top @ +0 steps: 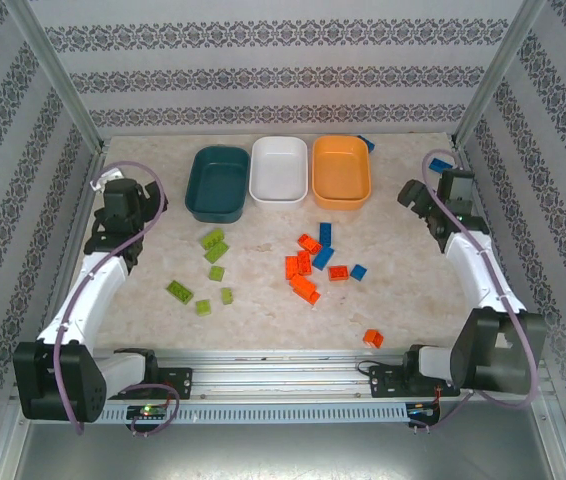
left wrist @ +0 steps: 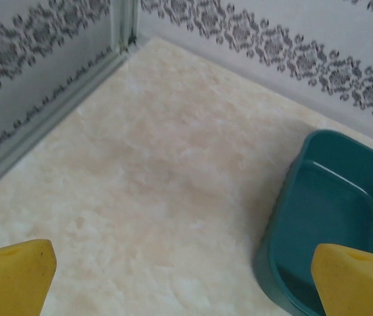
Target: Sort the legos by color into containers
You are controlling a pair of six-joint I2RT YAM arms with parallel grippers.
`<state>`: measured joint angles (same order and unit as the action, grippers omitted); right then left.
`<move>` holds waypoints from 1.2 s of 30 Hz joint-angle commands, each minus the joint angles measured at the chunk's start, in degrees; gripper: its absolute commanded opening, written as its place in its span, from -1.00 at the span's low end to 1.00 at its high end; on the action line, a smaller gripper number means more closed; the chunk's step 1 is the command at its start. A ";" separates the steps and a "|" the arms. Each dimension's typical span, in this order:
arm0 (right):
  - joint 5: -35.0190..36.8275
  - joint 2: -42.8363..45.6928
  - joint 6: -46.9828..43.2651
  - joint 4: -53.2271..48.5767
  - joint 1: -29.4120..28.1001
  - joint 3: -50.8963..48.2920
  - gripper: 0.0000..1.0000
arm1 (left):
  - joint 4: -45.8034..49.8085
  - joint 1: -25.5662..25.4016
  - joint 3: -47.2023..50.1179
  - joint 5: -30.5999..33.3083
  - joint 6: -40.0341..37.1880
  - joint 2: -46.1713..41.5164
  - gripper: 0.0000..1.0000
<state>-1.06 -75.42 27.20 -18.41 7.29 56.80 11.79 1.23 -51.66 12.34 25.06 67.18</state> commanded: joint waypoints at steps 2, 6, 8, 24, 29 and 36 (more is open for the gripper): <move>-11.92 -4.18 2.72 -10.96 0.10 7.56 0.96 | 14.32 -0.53 -8.36 -8.07 5.60 3.57 1.00; -17.12 -7.69 5.89 -12.70 0.09 11.77 0.87 | 17.24 -3.24 -12.87 -10.67 5.83 6.32 1.00; -19.77 -10.05 7.37 -12.83 0.09 14.02 0.77 | 17.13 -4.49 -13.55 -12.55 6.14 7.07 1.00; -22.67 -39.87 29.80 6.31 -0.21 34.72 -0.58 | 18.46 -10.38 -16.48 -19.28 7.69 11.04 1.00; -23.85 -49.60 34.47 9.45 -0.70 43.43 -0.74 | 20.80 -10.75 -16.59 -19.28 7.50 11.31 1.00; -26.66 -60.50 38.03 12.17 -1.04 54.75 -1.00 | 21.95 -10.79 -16.69 -20.26 7.57 11.75 1.00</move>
<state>-25.39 -133.01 62.89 -8.21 7.25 106.83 31.24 -9.02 -66.61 -6.96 32.08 78.19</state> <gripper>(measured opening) 0.049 0.998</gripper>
